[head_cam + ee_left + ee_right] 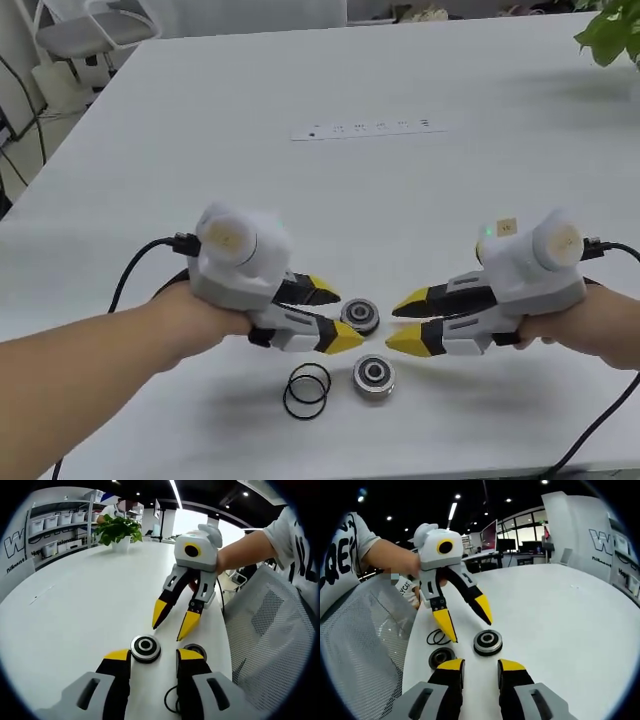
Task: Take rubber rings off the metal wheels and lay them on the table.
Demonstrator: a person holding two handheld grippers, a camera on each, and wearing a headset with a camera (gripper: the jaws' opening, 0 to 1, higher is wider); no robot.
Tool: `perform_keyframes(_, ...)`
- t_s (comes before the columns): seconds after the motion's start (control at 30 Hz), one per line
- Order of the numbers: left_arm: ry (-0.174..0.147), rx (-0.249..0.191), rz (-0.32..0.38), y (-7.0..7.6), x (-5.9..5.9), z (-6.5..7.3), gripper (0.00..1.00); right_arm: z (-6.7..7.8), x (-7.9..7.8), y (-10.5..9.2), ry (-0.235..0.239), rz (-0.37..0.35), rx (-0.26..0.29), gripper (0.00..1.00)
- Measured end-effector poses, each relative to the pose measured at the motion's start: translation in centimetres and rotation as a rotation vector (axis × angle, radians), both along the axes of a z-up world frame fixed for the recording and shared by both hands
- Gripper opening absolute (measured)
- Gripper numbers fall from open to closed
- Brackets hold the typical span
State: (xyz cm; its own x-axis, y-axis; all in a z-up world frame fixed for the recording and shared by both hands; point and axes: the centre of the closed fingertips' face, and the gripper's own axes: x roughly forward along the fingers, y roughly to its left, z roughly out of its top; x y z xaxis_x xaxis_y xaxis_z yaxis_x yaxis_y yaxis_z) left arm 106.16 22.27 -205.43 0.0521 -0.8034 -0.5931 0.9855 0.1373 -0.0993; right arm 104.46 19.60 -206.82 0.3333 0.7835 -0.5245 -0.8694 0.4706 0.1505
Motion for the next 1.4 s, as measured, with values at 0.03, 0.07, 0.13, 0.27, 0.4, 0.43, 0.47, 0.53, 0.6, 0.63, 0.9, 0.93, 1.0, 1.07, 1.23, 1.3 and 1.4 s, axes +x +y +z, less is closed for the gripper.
perform_keyframes(0.03, 0.001, -0.003, 0.0, -0.1, 0.0, 0.0, 0.3, 0.0, 0.0, 0.0, 0.001, -0.001, 0.0, 0.24)
perform_keyframes(0.07, 0.002, -0.004, 0.0, -0.2, 0.0, 0.0, 0.3, 0.0, 0.0, 0.0, 0.001, -0.001, 0.001, 0.24)
perform_keyframes(0.13, 0.008, -0.008, 0.001, -0.5, 0.0, 0.0, 0.28, 0.0, -0.1, 0.0, 0.002, -0.001, 0.0, 0.24)
perform_keyframes(0.27, 0.016, -0.01, 0.003, -0.9, 0.0, -0.2, 0.25, 0.0, -0.1, 0.0, 0.002, -0.004, 0.001, 0.24)
perform_keyframes(0.4, 0.014, 0.001, 0.0, -0.9, 0.1, -0.5, 0.22, 0.1, -0.1, 0.0, 0.003, -0.007, 0.005, 0.24)
perform_keyframes(0.43, 0.01, -0.003, 0.0, -1.0, 0.2, -0.5, 0.21, 0.1, -0.1, 0.0, 0.003, -0.007, 0.005, 0.24)
perform_keyframes(0.47, 0.012, -0.003, 0.006, -1.1, 0.4, -0.5, 0.2, 0.1, -0.1, 0.0, 0.003, -0.007, 0.005, 0.24)
perform_keyframes(0.53, 0.013, -0.003, 0.012, -1.0, 0.4, -0.5, 0.18, 0.0, -0.1, 0.0, 0.003, -0.008, 0.005, 0.24)
perform_keyframes(0.6, 0.003, -0.001, 0.016, -1.0, 0.6, -0.5, 0.15, 0.0, -0.1, 0.1, 0.003, -0.008, 0.004, 0.24)
perform_keyframes(0.63, -0.006, 0.002, 0.02, -1.0, 0.7, -0.6, 0.14, 0.0, 0.0, 0.1, 0.004, -0.011, 0.006, 0.24)
perform_keyframes(0.9, -0.094, 0.027, 0.004, -1.0, 0.9, -0.7, 0.08, 0.2, 0.5, 0.3, -0.004, -0.021, 0.013, 0.24)
perform_keyframes(0.93, -0.133, 0.041, -0.02, -0.9, 1.0, -0.7, 0.08, 0.2, 0.6, 0.3, -0.004, -0.024, 0.013, 0.24)
perform_keyframes(1.0, -0.123, 0.038, -0.011, -1.0, 0.9, -0.7, 0.09, 0.2, 0.7, 0.4, -0.004, -0.029, 0.016, 0.24)
perform_keyframes(1.07, -0.121, 0.032, -0.006, -0.9, 0.9, -0.7, 0.09, 0.2, 0.9, 0.5, -0.008, -0.034, 0.015, 0.24)
perform_keyframes(1.23, -0.118, 0.022, 0.005, -0.9, 1.0, -0.7, 0.07, -0.1, 1.2, 0.8, -0.011, -0.045, 0.017, 0.24)
perform_keyframes(1.3, -0.118, 0.022, 0.005, -0.9, 1.0, -0.7, 0.07, -0.1, 1.3, 0.9, -0.013, -0.047, 0.016, 0.24)
perform_keyframes(1.4, -0.12, 0.025, 0.004, -0.9, 1.0, -0.6, 0.07, -0.1, 1.3, 1.1, -0.016, -0.05, 0.014, 0.24)
